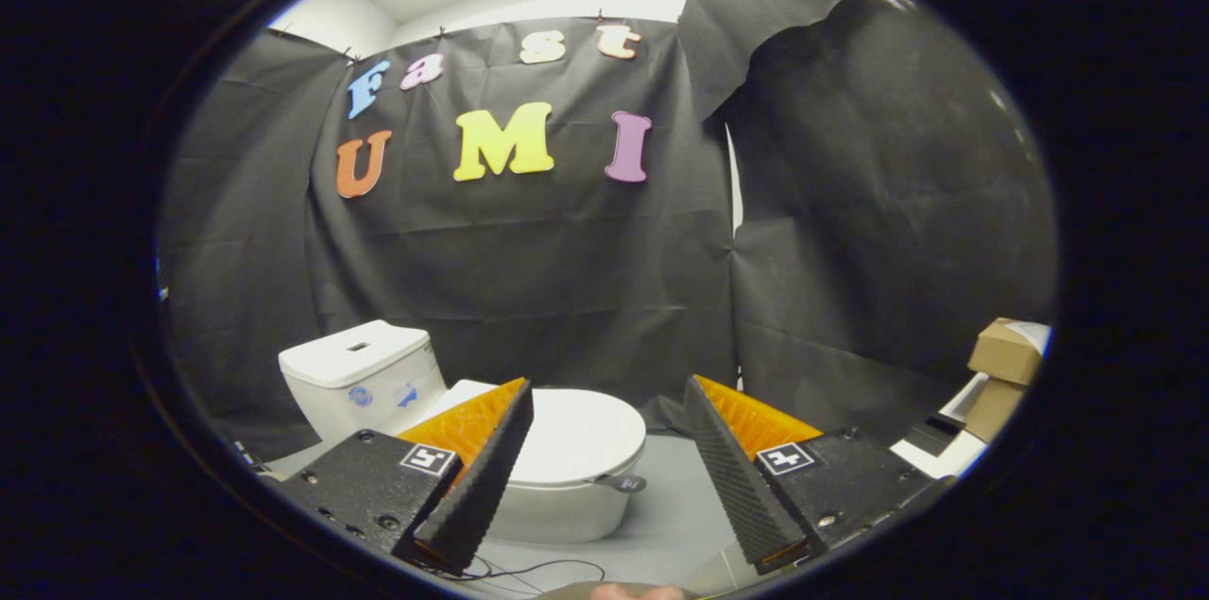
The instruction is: Open the toilet lid.
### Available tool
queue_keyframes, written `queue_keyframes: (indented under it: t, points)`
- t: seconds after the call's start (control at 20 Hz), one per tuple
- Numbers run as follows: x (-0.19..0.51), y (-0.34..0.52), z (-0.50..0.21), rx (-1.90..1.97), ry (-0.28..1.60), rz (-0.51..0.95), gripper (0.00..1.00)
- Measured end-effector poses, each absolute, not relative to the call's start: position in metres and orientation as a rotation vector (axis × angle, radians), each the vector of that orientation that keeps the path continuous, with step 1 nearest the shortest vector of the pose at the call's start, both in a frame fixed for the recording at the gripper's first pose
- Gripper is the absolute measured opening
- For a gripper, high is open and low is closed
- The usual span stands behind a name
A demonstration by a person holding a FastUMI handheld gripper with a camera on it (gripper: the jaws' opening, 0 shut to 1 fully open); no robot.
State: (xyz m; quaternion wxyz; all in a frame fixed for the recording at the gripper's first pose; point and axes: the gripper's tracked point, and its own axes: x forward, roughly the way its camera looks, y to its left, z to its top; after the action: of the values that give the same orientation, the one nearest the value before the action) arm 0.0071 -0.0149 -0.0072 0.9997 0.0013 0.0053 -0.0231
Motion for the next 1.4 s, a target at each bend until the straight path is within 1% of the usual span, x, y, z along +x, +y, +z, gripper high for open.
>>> queue_keyframes:
  t: [0.4, 0.6, 0.75, 0.95, 1.1, 1.25, 1.4]
  points:
    - [0.029, -0.017, -0.029, -0.029, 0.078, -0.078, 1.0]
    - [0.058, -0.018, -0.04, 0.014, 0.149, -0.057, 1.0]
    - [0.088, -0.028, -0.062, 0.077, 0.261, -0.049, 1.0]
    - [0.12, -0.041, -0.106, 0.145, 0.473, -0.037, 1.0]
    - [0.135, -0.041, -0.129, 0.219, 0.595, -0.016, 1.0]
    - [0.149, -0.049, -0.167, 0.302, 0.74, -0.03, 0.99]
    - [0.16, -0.048, -0.191, 0.422, 0.832, -0.016, 0.98]
